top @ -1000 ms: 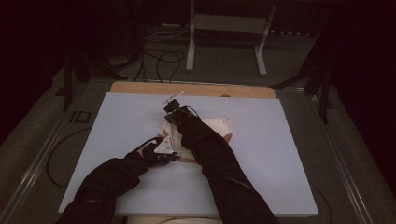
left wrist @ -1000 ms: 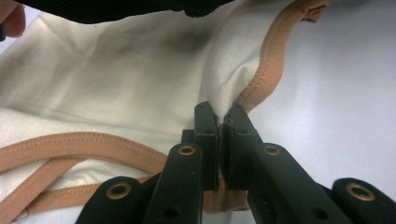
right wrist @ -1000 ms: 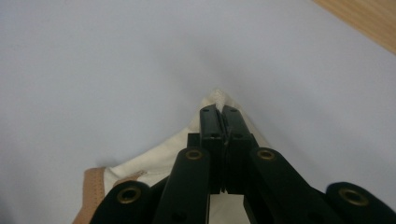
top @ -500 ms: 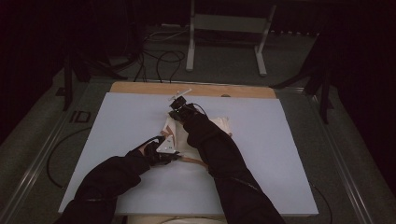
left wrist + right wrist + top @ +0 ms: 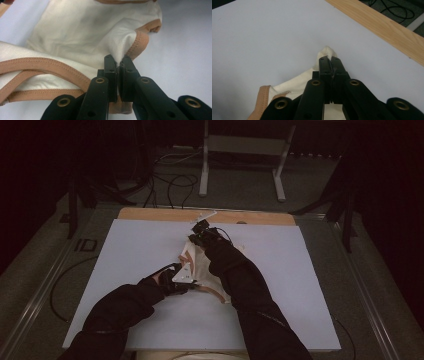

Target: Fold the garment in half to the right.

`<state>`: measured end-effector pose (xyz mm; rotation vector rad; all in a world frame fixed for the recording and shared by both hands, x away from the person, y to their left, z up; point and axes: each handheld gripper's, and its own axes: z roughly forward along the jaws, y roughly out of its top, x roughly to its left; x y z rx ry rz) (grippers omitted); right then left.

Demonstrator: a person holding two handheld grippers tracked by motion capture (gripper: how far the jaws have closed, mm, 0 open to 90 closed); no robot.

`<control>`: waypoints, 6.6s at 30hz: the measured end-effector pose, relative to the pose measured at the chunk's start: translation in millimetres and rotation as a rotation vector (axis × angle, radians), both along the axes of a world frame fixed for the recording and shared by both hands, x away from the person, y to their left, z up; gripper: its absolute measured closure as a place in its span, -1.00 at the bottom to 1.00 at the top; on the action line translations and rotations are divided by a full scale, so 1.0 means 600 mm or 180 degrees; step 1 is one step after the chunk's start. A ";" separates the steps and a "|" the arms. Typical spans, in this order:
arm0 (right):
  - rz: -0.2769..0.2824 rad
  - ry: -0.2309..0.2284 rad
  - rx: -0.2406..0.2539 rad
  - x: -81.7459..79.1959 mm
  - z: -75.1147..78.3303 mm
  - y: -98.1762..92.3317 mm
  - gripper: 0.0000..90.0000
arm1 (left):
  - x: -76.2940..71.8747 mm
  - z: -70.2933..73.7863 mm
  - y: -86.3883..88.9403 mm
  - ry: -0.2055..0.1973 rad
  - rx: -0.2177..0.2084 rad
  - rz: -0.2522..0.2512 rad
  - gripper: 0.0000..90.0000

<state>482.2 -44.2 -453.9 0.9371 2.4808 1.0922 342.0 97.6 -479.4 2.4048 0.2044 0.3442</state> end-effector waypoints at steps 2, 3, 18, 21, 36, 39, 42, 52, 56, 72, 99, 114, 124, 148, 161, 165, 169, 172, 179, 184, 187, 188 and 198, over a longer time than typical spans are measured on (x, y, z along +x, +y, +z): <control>-0.0018 -0.0015 0.0013 -0.001 0.003 -0.007 0.99 | -0.001 0.005 -0.005 -0.0013 -0.0018 -0.0003 0.94; -0.0024 -0.0011 0.0027 -0.001 0.005 -0.011 0.99 | 0.000 0.006 -0.007 -0.0023 -0.0027 -0.0008 0.95; -0.0148 -0.0080 0.0133 -0.010 0.023 -0.070 0.99 | 0.002 0.022 -0.040 -0.0106 -0.0022 -0.0122 0.94; -0.0188 -0.0097 0.0164 -0.011 0.027 -0.083 0.99 | 0.004 0.026 -0.048 -0.0111 -0.0027 -0.0145 0.94; -0.0322 -0.0109 0.0237 -0.018 0.030 -0.129 0.99 | 0.011 0.036 -0.082 -0.0110 -0.0002 -0.0230 0.94; -0.0339 -0.0104 0.0246 -0.019 0.029 -0.135 0.99 | 0.012 0.030 -0.097 -0.0104 0.0027 -0.0261 0.94; -0.0355 -0.0100 0.0262 -0.020 0.026 -0.147 0.99 | 0.013 0.026 -0.109 -0.0082 0.0046 -0.0290 0.94; -0.0473 -0.0051 0.0321 -0.024 0.008 -0.186 0.99 | 0.019 0.017 -0.131 -0.0043 0.0054 -0.0336 0.94; -0.0520 -0.0026 0.0339 -0.025 -0.002 -0.202 0.99 | 0.020 0.010 -0.141 -0.0003 0.0061 -0.0349 0.94; -0.0616 0.0093 0.0386 -0.019 -0.057 -0.238 0.99 | 0.029 -0.018 -0.180 0.0139 0.0124 -0.0279 0.94; -0.0695 0.0210 0.0220 -0.007 -0.120 -0.249 0.93 | 0.033 -0.045 -0.201 0.0333 0.0101 -0.0104 0.86; -0.0661 0.0169 0.0274 -0.014 -0.076 -0.246 -0.15 | 0.021 0.000 -0.153 0.0300 -0.0374 -0.0057 -0.18; -0.0535 0.0076 0.0287 -0.050 -0.026 -0.225 -0.43 | 0.008 0.039 -0.078 0.0244 -0.0726 0.0108 -0.73; -0.0364 0.0248 -0.0091 -0.072 -0.069 -0.187 0.13 | -0.110 -0.040 0.090 0.0267 -0.0896 0.0865 -0.98; -0.0354 0.0068 -0.0132 -0.084 -0.050 -0.205 0.94 | -0.112 -0.052 0.104 0.0299 -0.1045 0.0986 -0.98; -0.0393 -0.0002 -0.0105 -0.087 -0.038 -0.218 0.94 | -0.110 -0.053 0.105 0.0285 -0.1061 0.0994 -0.98; -0.0460 -0.0054 -0.0099 -0.091 -0.029 -0.236 0.93 | -0.108 -0.053 0.108 0.0258 -0.1084 0.1033 -0.98; -0.0515 -0.0066 -0.0096 -0.091 -0.028 -0.249 0.93 | -0.107 -0.052 0.112 0.0209 -0.1113 0.1063 -0.98; -0.0626 -0.0062 -0.0101 -0.090 -0.036 -0.275 0.91 | -0.104 -0.051 0.118 0.0120 -0.1149 0.1127 -0.98; -0.0721 -0.0033 -0.0117 -0.087 -0.047 -0.294 0.83 | -0.103 -0.052 0.121 0.0084 -0.1193 0.1151 -0.98; -0.0784 0.0023 -0.0116 -0.083 -0.055 -0.306 0.83 | -0.103 -0.053 0.121 0.0078 -0.1184 0.1158 -0.98; -0.0784 0.0023 -0.0116 -0.083 -0.055 -0.306 0.83 | -0.103 -0.053 0.121 0.0078 -0.1184 0.1158 -0.98; -0.0854 0.0024 -0.0136 -0.092 -0.072 -0.322 0.93 | -0.103 -0.055 0.121 0.0078 -0.1162 0.1155 -0.98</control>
